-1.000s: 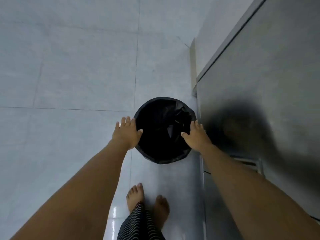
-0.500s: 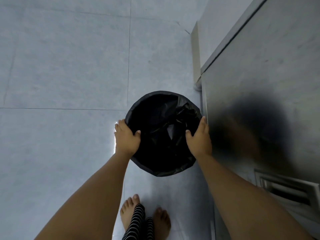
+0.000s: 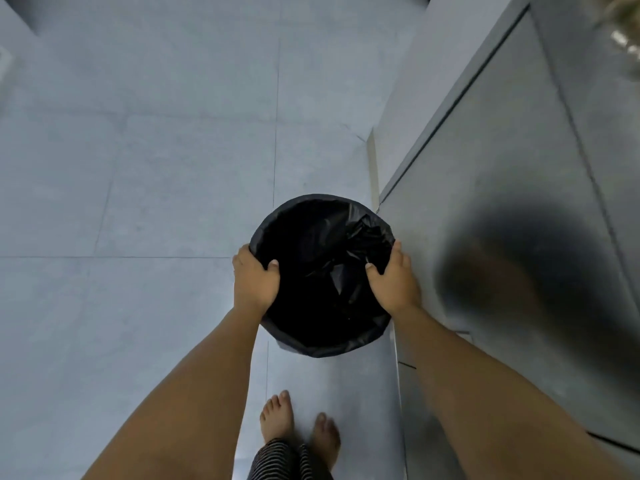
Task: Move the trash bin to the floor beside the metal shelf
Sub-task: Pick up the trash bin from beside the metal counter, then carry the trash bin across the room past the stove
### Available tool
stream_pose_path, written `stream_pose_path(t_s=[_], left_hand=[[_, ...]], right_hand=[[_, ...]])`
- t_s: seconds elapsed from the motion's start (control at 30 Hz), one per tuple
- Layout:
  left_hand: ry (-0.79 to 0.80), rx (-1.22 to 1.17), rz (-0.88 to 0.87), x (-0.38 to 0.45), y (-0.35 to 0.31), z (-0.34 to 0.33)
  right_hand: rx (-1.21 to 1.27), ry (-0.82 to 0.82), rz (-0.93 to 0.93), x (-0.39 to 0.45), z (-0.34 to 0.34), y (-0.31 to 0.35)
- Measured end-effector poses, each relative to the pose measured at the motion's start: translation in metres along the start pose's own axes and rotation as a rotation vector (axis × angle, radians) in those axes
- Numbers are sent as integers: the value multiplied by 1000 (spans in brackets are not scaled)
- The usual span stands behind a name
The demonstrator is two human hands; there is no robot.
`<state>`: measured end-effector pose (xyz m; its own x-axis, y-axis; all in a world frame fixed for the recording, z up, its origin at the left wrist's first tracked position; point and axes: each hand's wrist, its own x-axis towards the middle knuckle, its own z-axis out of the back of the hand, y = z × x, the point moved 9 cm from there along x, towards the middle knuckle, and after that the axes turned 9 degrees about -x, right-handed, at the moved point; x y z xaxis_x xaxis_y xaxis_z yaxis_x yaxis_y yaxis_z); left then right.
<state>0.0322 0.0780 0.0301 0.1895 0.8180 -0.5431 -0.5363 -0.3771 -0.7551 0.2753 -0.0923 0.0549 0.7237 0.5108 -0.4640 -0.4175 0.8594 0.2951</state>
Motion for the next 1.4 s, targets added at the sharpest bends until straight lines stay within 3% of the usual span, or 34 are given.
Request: stream_pose_path(t_s=[0.3, 0.7, 1.07, 1.4], left_hand=[[-31, -23, -88, -109, -146, 100], [-82, -46, -108, -161, -212, 187], [-55, -32, -191, -123, -290, 205], [-59, -47, -191, -32, -389, 163]], right_hand=[[1, -58, 95, -102, 158, 84], [-58, -58, 168, -162, 231, 160], [-39, -91, 184, -129, 278, 210], [-33, -97, 193, -9, 349, 255]])
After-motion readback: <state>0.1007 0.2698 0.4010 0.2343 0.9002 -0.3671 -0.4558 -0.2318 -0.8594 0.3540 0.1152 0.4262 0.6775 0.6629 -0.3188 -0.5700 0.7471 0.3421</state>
